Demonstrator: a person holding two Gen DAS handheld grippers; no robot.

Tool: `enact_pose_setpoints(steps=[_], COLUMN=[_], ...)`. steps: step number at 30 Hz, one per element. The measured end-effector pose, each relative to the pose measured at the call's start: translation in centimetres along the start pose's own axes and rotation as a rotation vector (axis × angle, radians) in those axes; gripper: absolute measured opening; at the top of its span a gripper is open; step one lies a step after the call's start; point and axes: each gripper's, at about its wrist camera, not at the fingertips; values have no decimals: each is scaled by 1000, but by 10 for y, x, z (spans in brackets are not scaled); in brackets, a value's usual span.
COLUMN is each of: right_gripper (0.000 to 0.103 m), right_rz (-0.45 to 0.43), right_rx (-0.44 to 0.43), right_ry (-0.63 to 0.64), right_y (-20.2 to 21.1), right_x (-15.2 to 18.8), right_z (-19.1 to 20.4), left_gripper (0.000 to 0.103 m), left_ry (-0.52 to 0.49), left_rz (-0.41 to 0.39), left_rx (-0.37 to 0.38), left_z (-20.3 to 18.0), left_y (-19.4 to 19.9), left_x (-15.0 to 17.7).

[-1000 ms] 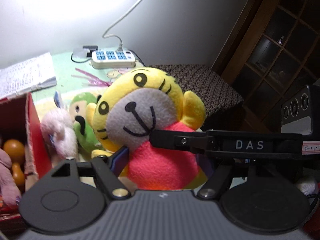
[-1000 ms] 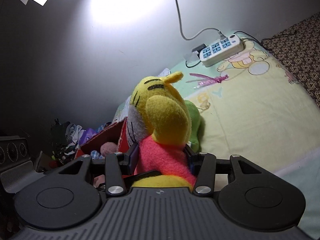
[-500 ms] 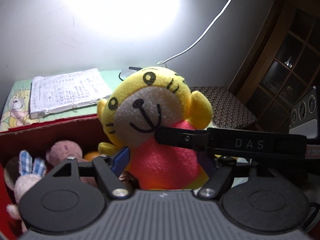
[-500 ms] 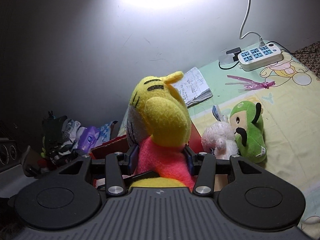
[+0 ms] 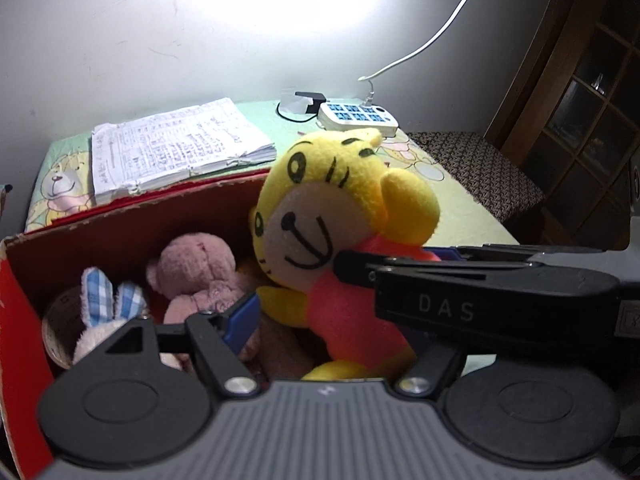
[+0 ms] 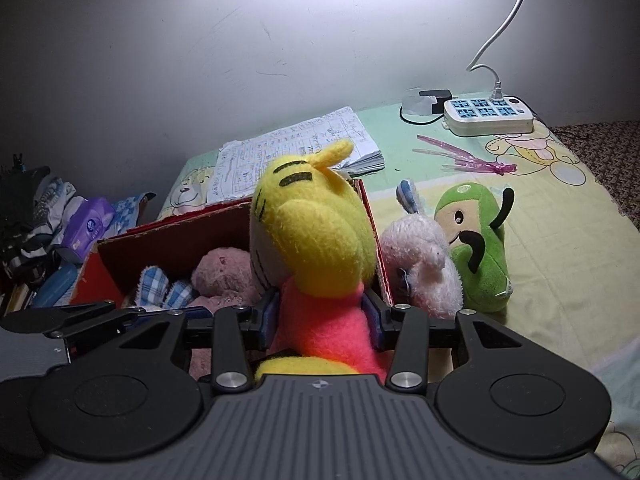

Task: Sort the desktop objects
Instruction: 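Lower the yellow tiger into the box beside the teddy bear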

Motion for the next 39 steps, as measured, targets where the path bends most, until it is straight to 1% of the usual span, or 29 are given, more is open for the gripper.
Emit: enact_pose_setpoints(steps=[2,4,6,8,9,10,14,16,19,21,22,23,24,26,30,34,39], right_gripper=[46,45,44,45,47,47,51,51,53,53,51,44,34,29,28,28,28], right_rz=[32,36,67,94,105,107,83,66,-16,-92,-124,-147,-154,-139,-120,-97,-98], right_rx=[11,25,27,33,34,34,25,18,23,-1,-16,-28,-37,-54,-59,-58,-51], right_ry=[1,22,17,26,22,21,12,19,42,34,33,36,35,17,-2,-29,-35], right_y=[-9,-14,-20,-21,-21,-21,-21,-16,1,14,19,20,20,13,1,-5,-6], right_x=[0,1,1,2,1,1,1,1,-1,-5,-6,-8,-8,-10,-9,-6,1], right_z=[-1,2,2,5,5,5,4,4,5,3,2,2,1,-1,-7,-14,-18], left_gripper=[74,74,74,75,78,78,80,87,87,87,87,87,87,87,87,88,91], left_ry=[-12,-20,-23,-18,-16,-13,-1,2,14,21,24,23,21,23,26,9,-4], left_rz=[8,22,34,66,75,77,78,83,92,100,101,100,98,99,110,113,124], left_rx=[-7,-18,-13,-16,-15,-8,-7,-15,-12,-9,-8,-9,-11,-10,-19,-49,-82], left_z=[-1,-1,1,3,4,5,5,6,10,10,10,10,9,10,11,4,-2], left_y=[-4,-9,-14,-20,-21,-21,-22,-24,-26,-29,-29,-29,-28,-29,-30,-31,-34], left_x=[1,1,3,4,5,6,6,5,6,6,6,6,6,7,7,6,5])
Point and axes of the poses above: each gripper's, at about its wrist camera, not at the fingertips, and y roughly against the way its jaws point, z to its left, x to its underside, and after that the axes turned 14 degrees about -x, right-handed
